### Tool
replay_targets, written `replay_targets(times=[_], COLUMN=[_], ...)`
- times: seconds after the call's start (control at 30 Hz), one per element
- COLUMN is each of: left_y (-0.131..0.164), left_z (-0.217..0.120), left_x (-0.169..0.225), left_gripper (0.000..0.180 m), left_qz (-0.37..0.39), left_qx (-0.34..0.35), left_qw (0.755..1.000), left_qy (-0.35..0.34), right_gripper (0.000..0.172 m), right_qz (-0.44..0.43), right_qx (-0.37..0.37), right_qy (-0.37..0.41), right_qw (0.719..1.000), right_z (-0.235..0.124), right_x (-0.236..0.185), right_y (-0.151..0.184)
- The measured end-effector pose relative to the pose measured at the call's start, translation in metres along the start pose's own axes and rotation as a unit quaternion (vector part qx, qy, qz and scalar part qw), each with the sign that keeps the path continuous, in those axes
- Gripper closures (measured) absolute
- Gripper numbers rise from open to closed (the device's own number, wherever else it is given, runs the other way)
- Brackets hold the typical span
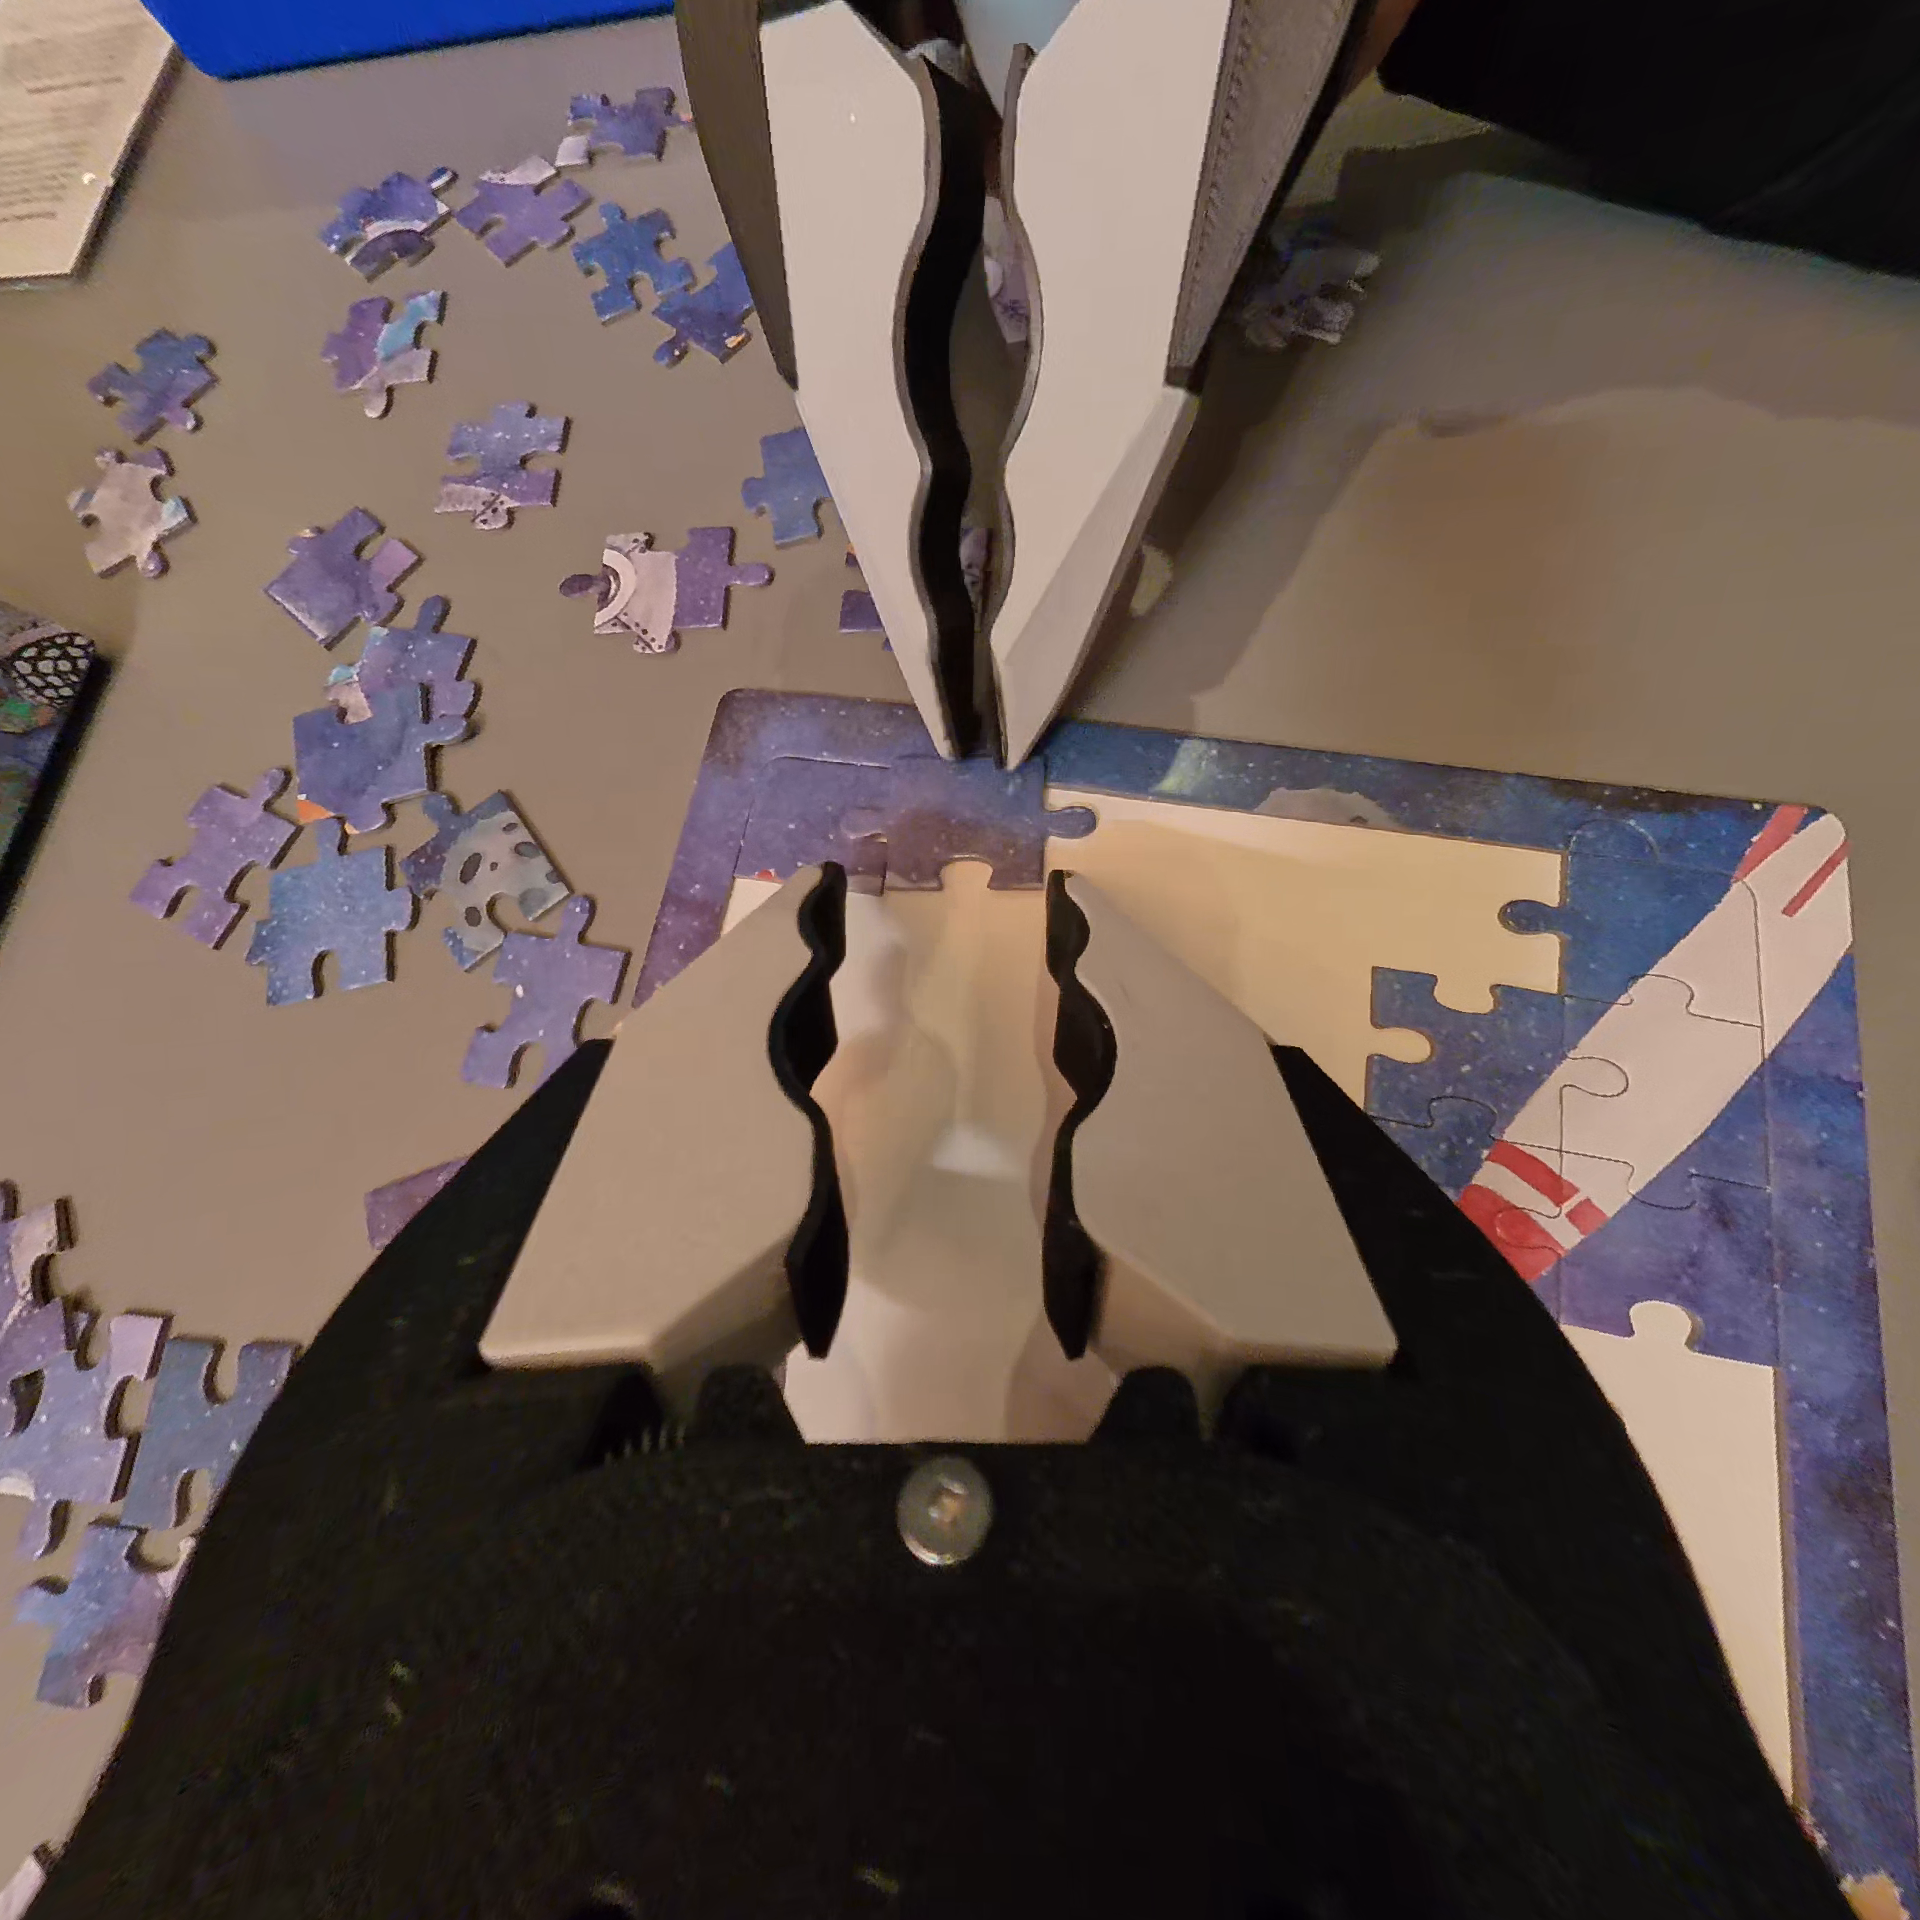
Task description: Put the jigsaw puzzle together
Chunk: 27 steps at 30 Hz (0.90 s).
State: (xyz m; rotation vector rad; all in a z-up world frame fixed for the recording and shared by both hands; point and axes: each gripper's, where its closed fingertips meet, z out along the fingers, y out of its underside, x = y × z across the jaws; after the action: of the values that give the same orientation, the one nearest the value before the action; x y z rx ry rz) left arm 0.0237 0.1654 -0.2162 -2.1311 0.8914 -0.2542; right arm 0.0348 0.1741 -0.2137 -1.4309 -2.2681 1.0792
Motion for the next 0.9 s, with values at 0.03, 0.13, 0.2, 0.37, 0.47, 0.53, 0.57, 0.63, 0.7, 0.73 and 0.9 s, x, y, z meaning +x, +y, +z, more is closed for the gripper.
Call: replay_targets(times=[0.03, 0.13, 0.2, 0.37, 0.47, 0.53, 0.57, 0.63, 0.7, 0.73, 0.9], left_y=[0.0, 0.001, 0.001, 0.001, 0.001, 0.002, 0.002, 0.002, 0.002, 0.002, 0.002], left_z=[0.0, -0.001, -0.001, -0.001, -0.001, -0.001, 0.0, 0.0, 0.0, 0.0, 0.0], left_x=[0.0, 0.001, 0.0, -0.001, -0.001, -0.001, -0.001, -0.001, -0.001, -0.001, -0.001], left_gripper=[0.143, 0.144, 0.145, 0.147, 0.147, 0.147, 0.147, 0.147, 0.148, 0.148, 0.148], left_qz=[0.0, -0.001, -0.001, -0.006, -0.006, -0.005, -0.005, -0.006, -0.006, -0.006, -0.006], left_qx=[0.0, 0.0, 0.0, -0.001, -0.001, -0.003, -0.003, -0.005, -0.006, -0.007, -0.005], left_qw=[1.0, 1.0, 1.0, 1.0, 1.0, 1.0, 1.0, 1.0, 1.0, 1.0, 1.0], left_qy=[0.001, 0.003, 0.002, 0.001, 0.001, 0.001, 0.001, 0.002, 0.001, 0.001, 0.001], right_gripper=[0.167, 0.165, 0.165, 0.165, 0.165, 0.165, 0.165, 0.164, 0.163, 0.165, 0.164], right_qz=[0.005, 0.01, 0.007, 0.005, 0.001, -0.005, -0.009, -0.015, -0.016, -0.016, -0.015], right_qx=[0.001, -0.002, -0.002, -0.003, 0.003, 0.008, 0.012, 0.012, 0.001, 0.002, 0.014], right_qy=[-0.003, -0.016, -0.022, -0.019, -0.016, -0.011, -0.009, -0.005, 0.004, 0.005, 0.033], right_qw=[1.0, 1.0, 1.0, 1.0, 1.0, 1.0, 1.0, 1.0, 1.0, 1.0, 0.999], right_z=[0.0, 0.002, 0.003, 0.003, 0.002, 0.003, 0.003, 0.006, 0.01, 0.011, 0.006], right_x=[0.0, -0.003, -0.006, -0.006, -0.005, -0.005, -0.005, -0.005, -0.003, -0.002, 0.007], right_y=[0.001, 0.002, 0.001, 0.001, -0.002, -0.005, -0.007, -0.008, -0.005, -0.006, -0.009])
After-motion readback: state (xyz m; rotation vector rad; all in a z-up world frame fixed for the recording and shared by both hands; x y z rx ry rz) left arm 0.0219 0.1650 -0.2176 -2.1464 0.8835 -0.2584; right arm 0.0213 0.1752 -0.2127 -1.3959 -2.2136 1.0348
